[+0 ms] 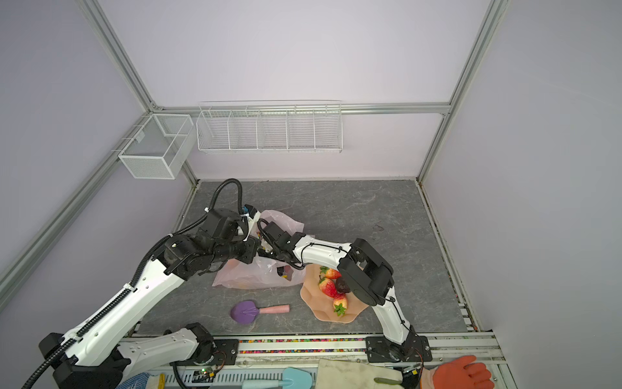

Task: Place the fruits into the plastic bag
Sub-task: 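Open the right gripper to release the banana inside the bag, then withdraw the right gripper from the bag back over the bowl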

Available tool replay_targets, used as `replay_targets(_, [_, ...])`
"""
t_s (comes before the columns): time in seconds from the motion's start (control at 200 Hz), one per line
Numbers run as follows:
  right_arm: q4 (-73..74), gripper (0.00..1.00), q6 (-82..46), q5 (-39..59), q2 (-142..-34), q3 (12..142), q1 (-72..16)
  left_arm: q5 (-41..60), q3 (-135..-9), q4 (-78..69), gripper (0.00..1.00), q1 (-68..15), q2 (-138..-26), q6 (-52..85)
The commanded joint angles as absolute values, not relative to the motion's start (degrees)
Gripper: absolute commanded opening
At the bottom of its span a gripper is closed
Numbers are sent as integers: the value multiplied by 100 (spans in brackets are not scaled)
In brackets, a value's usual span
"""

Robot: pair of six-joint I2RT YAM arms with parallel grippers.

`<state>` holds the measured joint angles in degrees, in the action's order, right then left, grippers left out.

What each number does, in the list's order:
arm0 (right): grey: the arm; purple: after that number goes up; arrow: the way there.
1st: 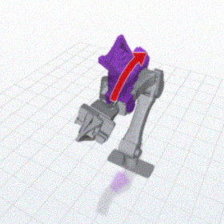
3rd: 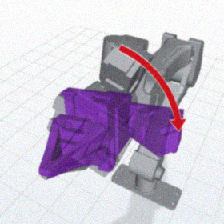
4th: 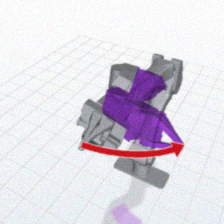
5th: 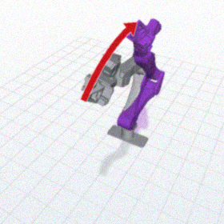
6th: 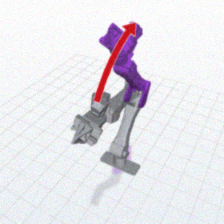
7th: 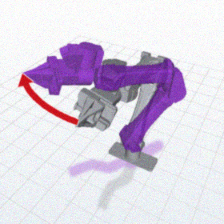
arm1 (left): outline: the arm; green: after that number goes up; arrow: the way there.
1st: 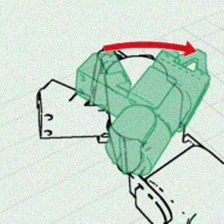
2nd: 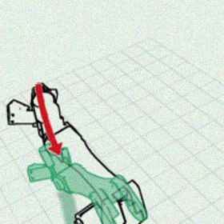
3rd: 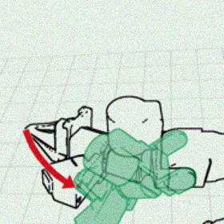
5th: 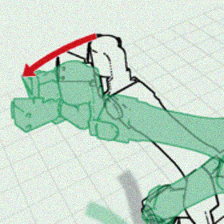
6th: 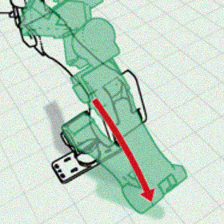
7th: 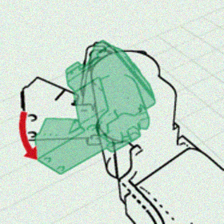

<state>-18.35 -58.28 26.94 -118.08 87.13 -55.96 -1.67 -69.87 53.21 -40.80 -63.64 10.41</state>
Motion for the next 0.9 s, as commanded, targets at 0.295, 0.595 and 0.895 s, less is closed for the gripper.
replay_targets(0.295, [-3208, 83, -5290, 1997, -10394, 8157, -5475, -246, -6892, 5185, 0, -4092, -6200, 991])
replay_targets(0.595, [-3904, 86, -4946, 932, -9528, 7818, -5408, -154, -6829, 5194, 0, -4094, -6135, 957])
replay_targets(0.895, [-4469, 88, -4740, 142, -8724, 7540, -5397, -70, -6785, 5150, 0, -4087, -6152, 980])
